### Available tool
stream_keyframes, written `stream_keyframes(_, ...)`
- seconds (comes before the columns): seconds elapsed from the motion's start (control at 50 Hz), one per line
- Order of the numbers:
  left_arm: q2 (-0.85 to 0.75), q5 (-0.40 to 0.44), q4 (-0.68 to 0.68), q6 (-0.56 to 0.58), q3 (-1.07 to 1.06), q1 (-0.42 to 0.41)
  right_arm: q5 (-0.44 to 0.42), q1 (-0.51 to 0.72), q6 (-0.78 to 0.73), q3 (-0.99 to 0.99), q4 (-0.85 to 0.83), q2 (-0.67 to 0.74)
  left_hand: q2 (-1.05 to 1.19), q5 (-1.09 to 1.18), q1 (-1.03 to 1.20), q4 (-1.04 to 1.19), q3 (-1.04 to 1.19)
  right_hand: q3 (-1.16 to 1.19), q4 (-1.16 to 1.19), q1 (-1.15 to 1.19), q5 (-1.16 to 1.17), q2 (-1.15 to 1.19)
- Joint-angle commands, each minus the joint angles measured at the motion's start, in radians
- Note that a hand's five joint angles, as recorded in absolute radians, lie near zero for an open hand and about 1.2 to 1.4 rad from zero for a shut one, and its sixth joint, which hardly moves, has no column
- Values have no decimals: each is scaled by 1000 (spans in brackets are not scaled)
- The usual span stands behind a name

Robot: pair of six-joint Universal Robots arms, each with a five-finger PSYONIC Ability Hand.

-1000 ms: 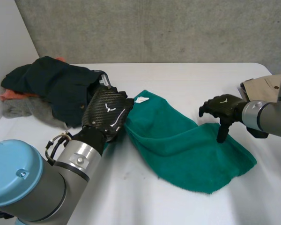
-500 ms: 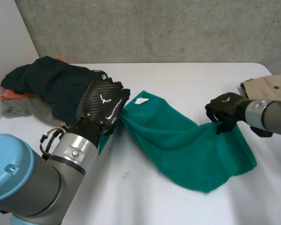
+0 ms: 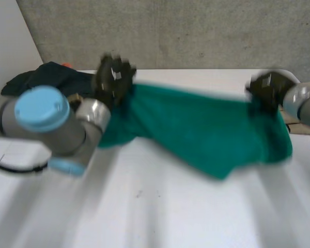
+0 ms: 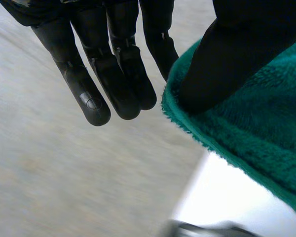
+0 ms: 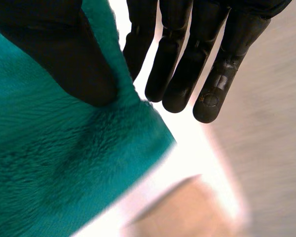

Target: Fold the laundry.

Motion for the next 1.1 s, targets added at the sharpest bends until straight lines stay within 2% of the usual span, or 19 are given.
stream_keyframes(0.02, -25, -4, 136, 19, 437, 60, 82, 50, 130, -145, -537, -47, 197, 229, 288, 192, 200, 211, 208, 417, 234, 228)
stream_keyframes(0.08, -14, -5, 182, -38, 458, 63, 99, 55, 156, -87, -668, -116, 197, 229, 288, 192, 200, 211, 208, 417, 234, 228)
stream_keyframes(0.16, 13, -5, 189, -83, 420, 58, 93, 59, 176, -2, -680, -158, 197, 229, 288, 192, 200, 211, 208, 417, 234, 228)
stream_keyframes(0.24, 76, 0, 167, -85, 250, 55, 90, 72, 187, 110, -667, -173, 197, 229, 288, 192, 200, 211, 208, 417, 234, 228)
stream_keyframes(0.34, 190, -1, 146, -80, -75, 46, 74, 72, 187, 292, -631, -205, 197, 229, 288, 192, 200, 211, 208, 417, 234, 228)
stream_keyframes(0.46, 240, -11, 126, -52, -413, 34, -7, 58, 181, 550, -553, -213, 197, 229, 288, 192, 200, 211, 208, 417, 234, 228)
stream_keyframes(0.52, 237, -15, 115, -17, -495, 9, -44, 58, 181, 665, -496, -213, 197, 229, 288, 192, 200, 211, 208, 417, 234, 228)
stream_keyframes(0.6, 228, -47, 72, 58, -581, -67, -74, 56, 168, 763, -424, -211, 197, 229, 288, 192, 200, 211, 208, 417, 234, 228)
stream_keyframes(0.62, 225, -78, 45, 75, -597, -92, -77, 56, 168, 774, -415, -214, 197, 229, 288, 192, 200, 211, 208, 417, 234, 228)
stream_keyframes(0.72, 243, -167, -75, 70, -608, -137, -73, 47, 164, 813, -389, -241, 197, 229, 288, 192, 200, 211, 208, 417, 234, 228)
stream_keyframes(0.74, 252, -170, -101, 69, -606, -138, -70, 44, 162, 814, -389, -245, 64, 96, 154, 59, 67, 211, 208, 417, 234, 228)
stream_keyframes(0.76, 272, -166, -135, 63, -602, -138, -68, 27, 158, 816, -384, -256, -362, -330, -271, -367, -359, 211, 208, 417, 234, 228)
stream_keyframes(0.78, 280, -164, -144, 60, -601, -138, -68, 15, 155, 817, -383, -260, -529, -497, -438, -534, -526, 211, 208, 417, 234, 228)
stream_keyframes(0.8, 286, -159, -155, 52, -600, -135, -68, 3, 153, 816, -380, -267, -664, -632, -574, -669, -661, 211, 208, 417, 234, 228)
stream_keyframes(0.9, 308, -112, -158, -3, -592, -85, -76, -66, 161, 805, -377, -277, -771, -739, -681, -776, -768, 211, 208, 417, 234, 228)
stream_keyframes(0.96, 322, -48, -157, -45, -592, 21, -79, -88, 159, 802, -377, -276, -795, -762, -704, -800, -792, 211, 208, 417, 234, 228)
stream_keyframes(1.0, 320, 32, -157, -69, -595, 90, -81, -89, 159, 800, -377, -274, -795, -763, -704, -800, -792, 211, 208, 417, 234, 228)
stream_keyframes(1.1, 309, 202, -166, -89, -600, 196, -81, -103, 156, 794, -377, -262, -783, -751, -693, -788, -780, 211, 208, 417, 234, 228)
